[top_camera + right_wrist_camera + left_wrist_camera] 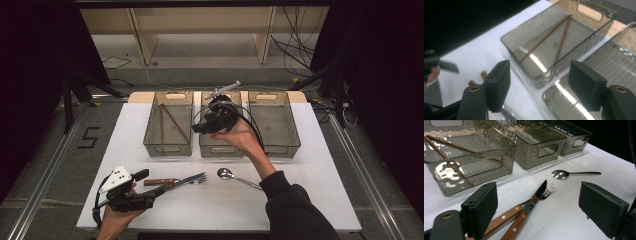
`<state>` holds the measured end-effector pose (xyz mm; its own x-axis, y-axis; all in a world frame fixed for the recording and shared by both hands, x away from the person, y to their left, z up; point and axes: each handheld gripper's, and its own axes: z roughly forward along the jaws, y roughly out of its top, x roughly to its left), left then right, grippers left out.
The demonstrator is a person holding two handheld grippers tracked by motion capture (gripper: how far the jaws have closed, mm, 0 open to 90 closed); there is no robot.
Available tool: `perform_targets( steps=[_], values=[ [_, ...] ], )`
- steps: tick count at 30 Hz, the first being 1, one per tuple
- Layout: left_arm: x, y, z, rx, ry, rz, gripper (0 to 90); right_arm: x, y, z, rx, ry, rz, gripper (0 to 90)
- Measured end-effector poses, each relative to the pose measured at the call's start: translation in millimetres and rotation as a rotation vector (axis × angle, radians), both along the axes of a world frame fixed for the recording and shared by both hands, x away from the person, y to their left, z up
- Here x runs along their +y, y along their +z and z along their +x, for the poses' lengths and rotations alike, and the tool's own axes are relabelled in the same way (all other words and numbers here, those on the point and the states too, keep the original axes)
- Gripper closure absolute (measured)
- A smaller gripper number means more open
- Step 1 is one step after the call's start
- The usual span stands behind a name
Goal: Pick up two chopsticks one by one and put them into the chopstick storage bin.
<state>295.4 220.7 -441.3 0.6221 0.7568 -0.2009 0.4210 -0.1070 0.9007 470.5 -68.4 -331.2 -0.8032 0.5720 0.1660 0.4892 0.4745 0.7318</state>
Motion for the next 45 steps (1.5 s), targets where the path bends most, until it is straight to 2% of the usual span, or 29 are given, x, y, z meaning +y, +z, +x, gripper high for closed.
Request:
perform_targets(
  steps=[7, 10, 15, 18, 19, 25, 32, 35, 37, 45],
  values=[
    [-0.4, -0.4, 0.3, 0.001, 0.000, 0.000, 15.3, -26.1, -9.1, -22.6, 0.003, 0.017, -0.039, 33.3],
    [-0.5, -0.7, 0.6, 0.001, 0.000, 0.003, 15.3, -37.2, -14.8, -29.1, 0.005, 0.010, -0.048, 33.3],
    [-0.2, -1.2, 0.8, 0.002, 0.002, 0.004, 15.3, -52.7, -23.5, -38.1, 0.016, 0.000, -0.091, 32.6],
    [0.0, -1.7, 1.0, 0.003, 0.004, 0.008, 15.3, -61.3, -29.4, -44.7, 0.035, 0.004, -0.116, 30.1],
    [0.3, -1.8, 1.2, 0.002, 0.003, 0.011, 15.3, -64.5, -32.3, -46.4, 0.028, 0.014, -0.130, 30.1],
    [0.0, -2.4, 1.5, 0.007, 0.006, 0.014, 15.3, -80.3, -47.0, -57.5, 0.060, 0.000, -0.162, 30.1],
    [-0.1, -2.6, 1.7, 0.007, 0.005, 0.015, 15.3, -90.7, -59.4, -66.5, 0.080, -0.010, -0.214, 31.1],
    [0.0, -2.7, 1.8, 0.007, 0.005, 0.015, 15.3, -92.6, -62.8, -68.6, 0.102, -0.026, -0.228, 31.9],
    [-0.2, -2.5, 1.7, 0.006, 0.004, 0.014, 15.3, -93.0, -66.7, -69.1, 0.101, -0.029, -0.256, 32.2],
    [-1.0, -1.9, 1.1, 0.004, -0.001, 0.014, 15.3, -89.9, -83.8, -69.6, 0.151, -0.010, -0.347, 32.7]
  ],
)
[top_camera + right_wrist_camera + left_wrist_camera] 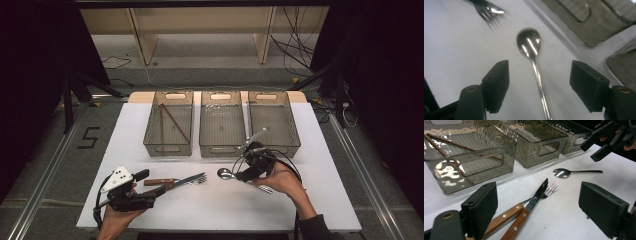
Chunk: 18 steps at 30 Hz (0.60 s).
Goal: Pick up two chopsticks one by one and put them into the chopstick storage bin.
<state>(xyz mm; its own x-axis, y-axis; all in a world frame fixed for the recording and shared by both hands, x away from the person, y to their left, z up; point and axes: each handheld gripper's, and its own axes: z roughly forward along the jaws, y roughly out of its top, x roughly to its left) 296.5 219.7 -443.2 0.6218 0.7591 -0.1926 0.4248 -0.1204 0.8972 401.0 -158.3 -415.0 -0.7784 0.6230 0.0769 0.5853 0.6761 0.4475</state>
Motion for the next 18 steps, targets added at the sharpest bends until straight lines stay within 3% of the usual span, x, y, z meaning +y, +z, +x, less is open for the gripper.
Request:
perform_targets(
  steps=[9, 18],
  values=[
    [-0.6, -0.3, 0.1, 0.001, -0.003, 0.002, 15.3, 5.3, -15.9, 2.7, 0.041, 0.022, -0.092, 27.8],
    [-0.7, -0.3, 0.0, 0.001, -0.005, 0.006, 15.3, 10.0, -27.5, 4.0, 0.071, 0.043, -0.165, 42.0]
  ],
)
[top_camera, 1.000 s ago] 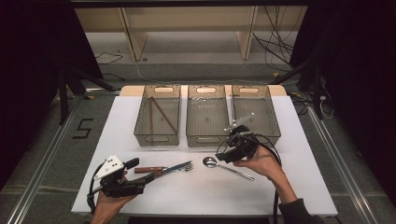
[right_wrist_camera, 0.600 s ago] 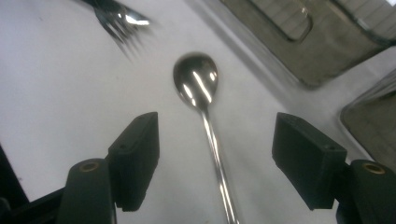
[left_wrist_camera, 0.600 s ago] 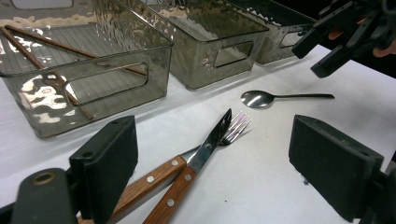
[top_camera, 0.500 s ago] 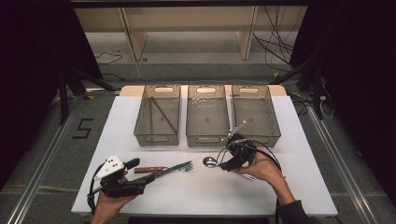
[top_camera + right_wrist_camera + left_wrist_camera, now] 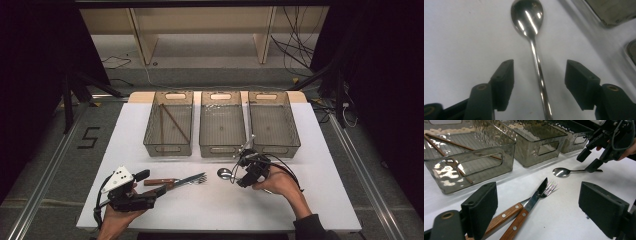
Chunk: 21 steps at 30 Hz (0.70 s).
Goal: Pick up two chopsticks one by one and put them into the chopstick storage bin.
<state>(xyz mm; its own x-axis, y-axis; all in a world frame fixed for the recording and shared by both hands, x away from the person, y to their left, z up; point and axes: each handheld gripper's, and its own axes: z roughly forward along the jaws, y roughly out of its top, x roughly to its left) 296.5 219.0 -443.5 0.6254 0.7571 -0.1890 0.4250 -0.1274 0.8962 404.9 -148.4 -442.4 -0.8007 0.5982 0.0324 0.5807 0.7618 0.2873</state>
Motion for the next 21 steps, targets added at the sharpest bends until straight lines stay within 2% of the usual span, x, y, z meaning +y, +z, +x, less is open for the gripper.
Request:
perform_targets(
  steps=[3, 13, 21],
  values=[
    [0.0, 0.0, 0.0, 0.000, 0.000, -0.002, 15.3, 0.9, -3.3, 1.0, 0.006, 0.004, -0.030, 47.4],
    [0.0, -0.2, 0.1, 0.001, -0.003, 0.003, 15.3, 4.3, -10.2, 5.1, 0.031, 0.029, -0.060, 63.4],
    [0.0, -0.2, 0.1, 0.000, 0.000, 0.000, 15.3, 4.8, -12.8, 7.0, 0.027, 0.040, -0.082, 68.4]
  ],
)
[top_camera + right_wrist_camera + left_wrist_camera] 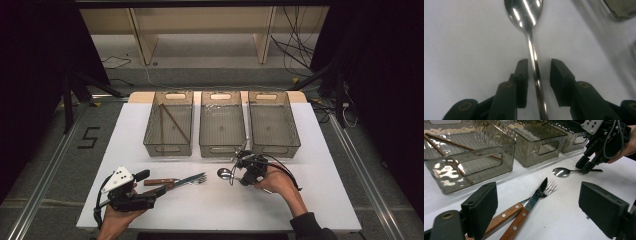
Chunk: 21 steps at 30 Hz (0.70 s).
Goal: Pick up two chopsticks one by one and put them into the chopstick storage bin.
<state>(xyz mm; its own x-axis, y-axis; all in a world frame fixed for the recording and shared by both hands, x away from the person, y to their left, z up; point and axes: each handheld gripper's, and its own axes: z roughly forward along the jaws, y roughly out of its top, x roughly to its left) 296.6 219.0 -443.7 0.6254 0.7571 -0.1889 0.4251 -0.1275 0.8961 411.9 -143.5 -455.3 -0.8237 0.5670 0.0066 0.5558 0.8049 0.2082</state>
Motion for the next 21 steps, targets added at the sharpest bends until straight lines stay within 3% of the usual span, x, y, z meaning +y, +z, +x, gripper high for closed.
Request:
perform_targets(
  steps=[12, 21],
  values=[
    [0.0, 0.2, -0.2, 0.000, -0.002, 0.003, 15.3, 5.2, -1.5, -1.4, -0.017, 0.028, -0.024, 75.7],
    [-0.8, 0.1, -0.3, -0.001, -0.002, 0.003, 15.3, 10.5, -0.9, 1.0, 0.010, 0.035, -0.055, 79.7]
  ],
)
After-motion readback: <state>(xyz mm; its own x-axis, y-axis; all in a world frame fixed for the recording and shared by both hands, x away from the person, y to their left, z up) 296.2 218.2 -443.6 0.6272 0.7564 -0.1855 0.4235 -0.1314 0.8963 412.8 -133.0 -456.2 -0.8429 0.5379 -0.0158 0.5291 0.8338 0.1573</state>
